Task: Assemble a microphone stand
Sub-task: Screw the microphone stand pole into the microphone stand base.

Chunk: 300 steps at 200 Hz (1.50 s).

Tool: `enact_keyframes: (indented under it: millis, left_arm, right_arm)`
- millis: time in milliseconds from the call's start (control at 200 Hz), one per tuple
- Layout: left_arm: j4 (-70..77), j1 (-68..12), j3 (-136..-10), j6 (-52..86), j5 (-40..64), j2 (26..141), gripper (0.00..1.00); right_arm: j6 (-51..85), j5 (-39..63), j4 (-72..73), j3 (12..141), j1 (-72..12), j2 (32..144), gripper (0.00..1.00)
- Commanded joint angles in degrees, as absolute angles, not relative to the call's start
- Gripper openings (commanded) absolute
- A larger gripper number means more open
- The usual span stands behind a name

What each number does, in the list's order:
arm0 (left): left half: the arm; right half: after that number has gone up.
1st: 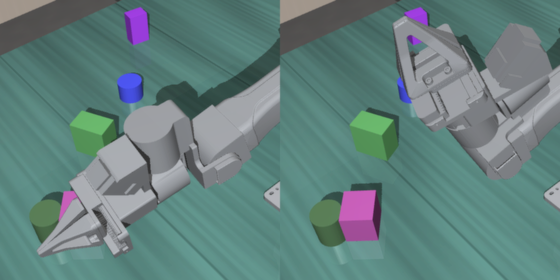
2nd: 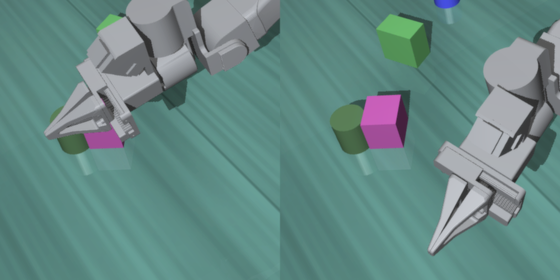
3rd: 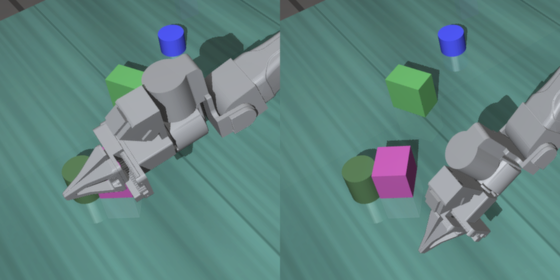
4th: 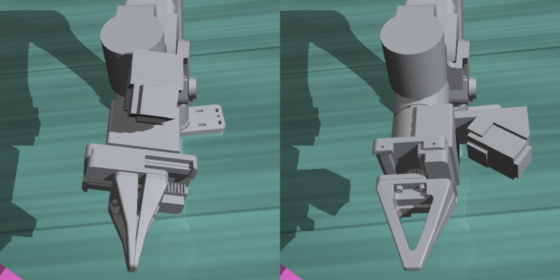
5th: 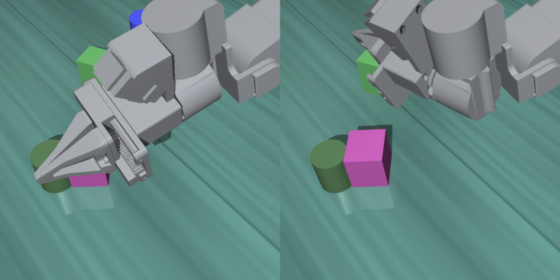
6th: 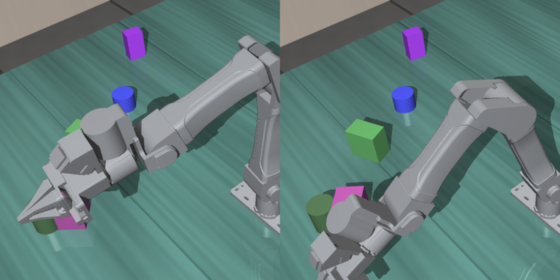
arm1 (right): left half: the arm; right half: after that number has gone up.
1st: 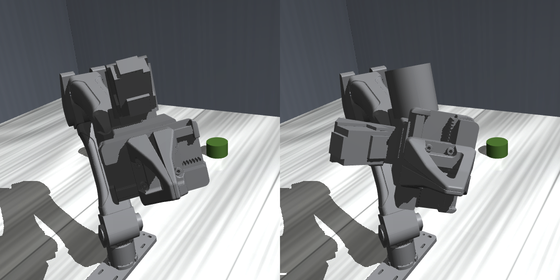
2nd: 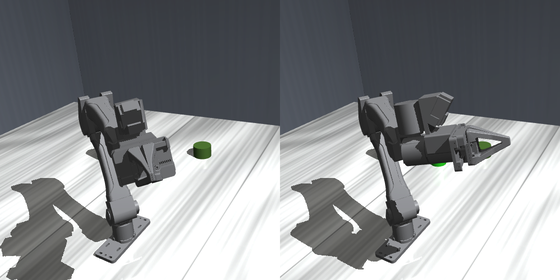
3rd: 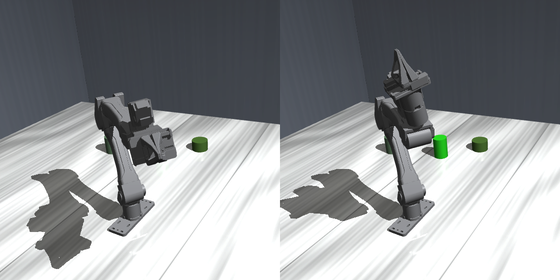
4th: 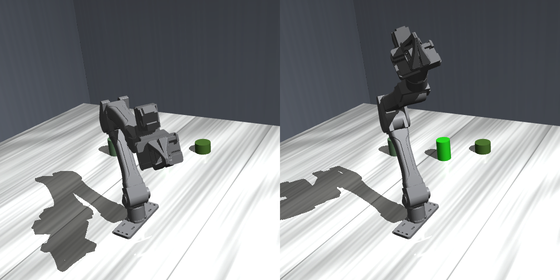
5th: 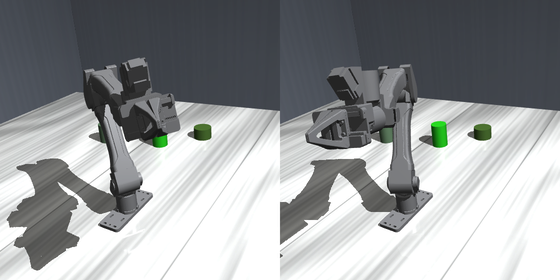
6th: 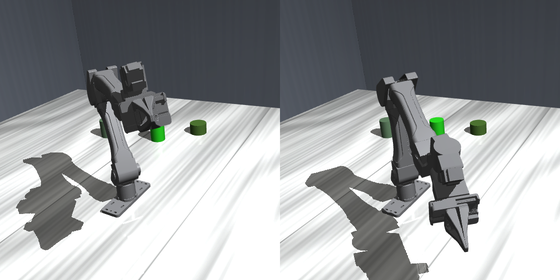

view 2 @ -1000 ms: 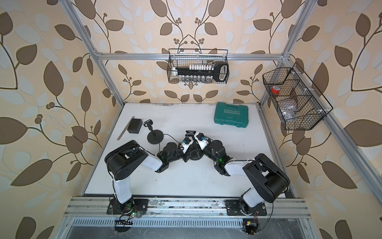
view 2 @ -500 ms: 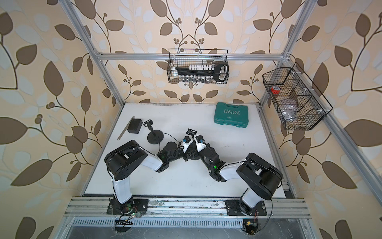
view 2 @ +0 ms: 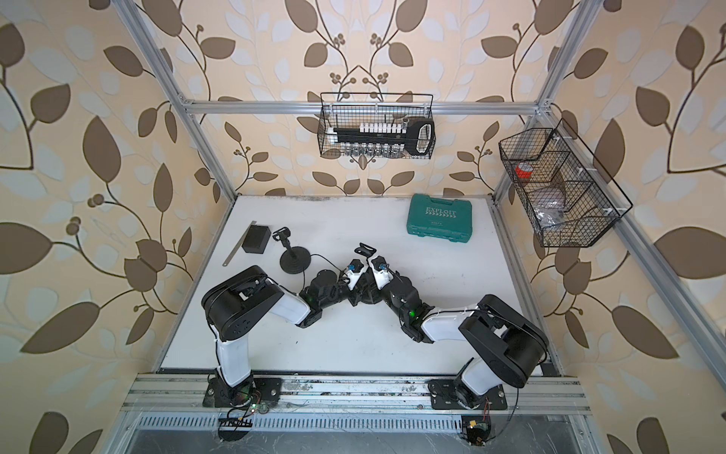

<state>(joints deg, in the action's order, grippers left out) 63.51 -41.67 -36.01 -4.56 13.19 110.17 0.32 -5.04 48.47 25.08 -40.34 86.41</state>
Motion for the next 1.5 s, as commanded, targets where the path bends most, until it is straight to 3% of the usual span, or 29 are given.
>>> enact_keyframes:
  millis: [0, 90, 310, 955, 1055, 1190, 1494]
  left_arm:
    - [60.8, -42.0, -36.1, -4.7, 12.5, 112.3, 0.16]
    - [60.8, -42.0, -35.8, -4.8, 12.4, 112.3, 0.16]
    - [60.5, -42.0, -35.5, -4.9, 12.3, 112.3, 0.16]
    - [60.0, -42.0, -35.7, -5.2, 12.3, 112.5, 0.15]
    - [60.0, -42.0, -35.7, -5.1, 12.4, 112.5, 0.15]
    - [59.9, -42.0, -35.7, -5.1, 12.5, 112.6, 0.15]
    - [60.0, -42.0, -35.7, -5.0, 12.6, 112.9, 0.14]
  right_arm:
    - [-4.0, 12.5, 35.7, 26.1, -36.1, 83.7, 0.51]
    - [-5.4, 21.7, 34.2, 25.9, -30.9, 82.0, 0.58]
    - [-8.9, 37.9, 32.2, 26.6, -21.5, 80.8, 0.58]
    - [-12.1, 43.2, 28.8, 38.7, -20.5, 89.1, 0.54]
    - [-11.7, 43.8, 29.5, 39.3, -20.5, 90.2, 0.47]
    - [-10.8, 43.9, 30.5, 39.9, -20.5, 91.5, 0.46]
    - [-8.8, 45.1, 32.5, 40.1, -20.6, 93.3, 0.19]
